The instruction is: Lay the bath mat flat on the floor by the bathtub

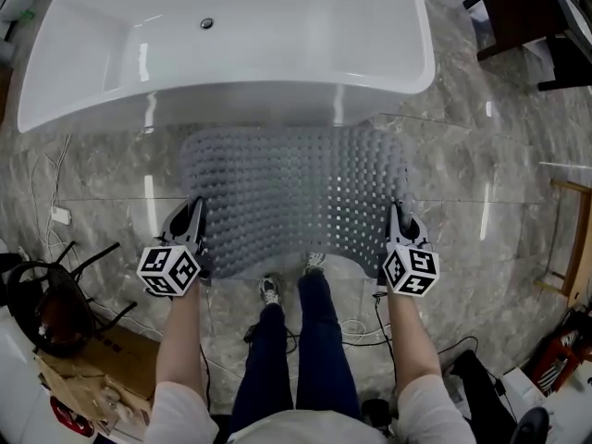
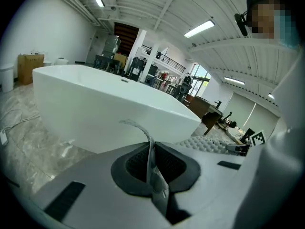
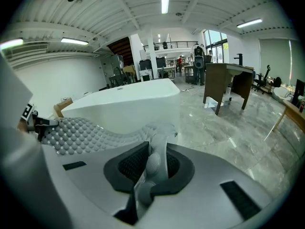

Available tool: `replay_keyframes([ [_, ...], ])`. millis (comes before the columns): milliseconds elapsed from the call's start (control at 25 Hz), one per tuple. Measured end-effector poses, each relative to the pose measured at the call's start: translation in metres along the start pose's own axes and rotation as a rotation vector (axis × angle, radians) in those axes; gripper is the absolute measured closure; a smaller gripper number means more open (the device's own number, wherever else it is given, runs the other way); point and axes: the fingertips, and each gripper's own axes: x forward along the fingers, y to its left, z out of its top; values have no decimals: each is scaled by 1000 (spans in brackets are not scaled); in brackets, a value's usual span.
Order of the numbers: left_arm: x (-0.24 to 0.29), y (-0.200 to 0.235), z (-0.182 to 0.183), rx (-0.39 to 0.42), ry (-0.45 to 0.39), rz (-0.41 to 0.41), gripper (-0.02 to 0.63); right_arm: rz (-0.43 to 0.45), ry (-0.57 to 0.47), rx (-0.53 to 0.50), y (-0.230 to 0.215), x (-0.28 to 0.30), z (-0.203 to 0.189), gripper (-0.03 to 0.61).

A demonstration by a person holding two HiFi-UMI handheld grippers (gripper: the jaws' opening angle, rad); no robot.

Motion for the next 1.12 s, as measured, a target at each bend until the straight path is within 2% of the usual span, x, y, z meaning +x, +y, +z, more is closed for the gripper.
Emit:
replay_keyframes([
  [640, 81, 43, -78, 59, 57, 24, 574, -13, 61, -57, -20, 88, -80, 537],
  [1120, 140, 88, -143, 107, 118, 90, 574, -28, 114, -73, -39, 150, -158, 537],
])
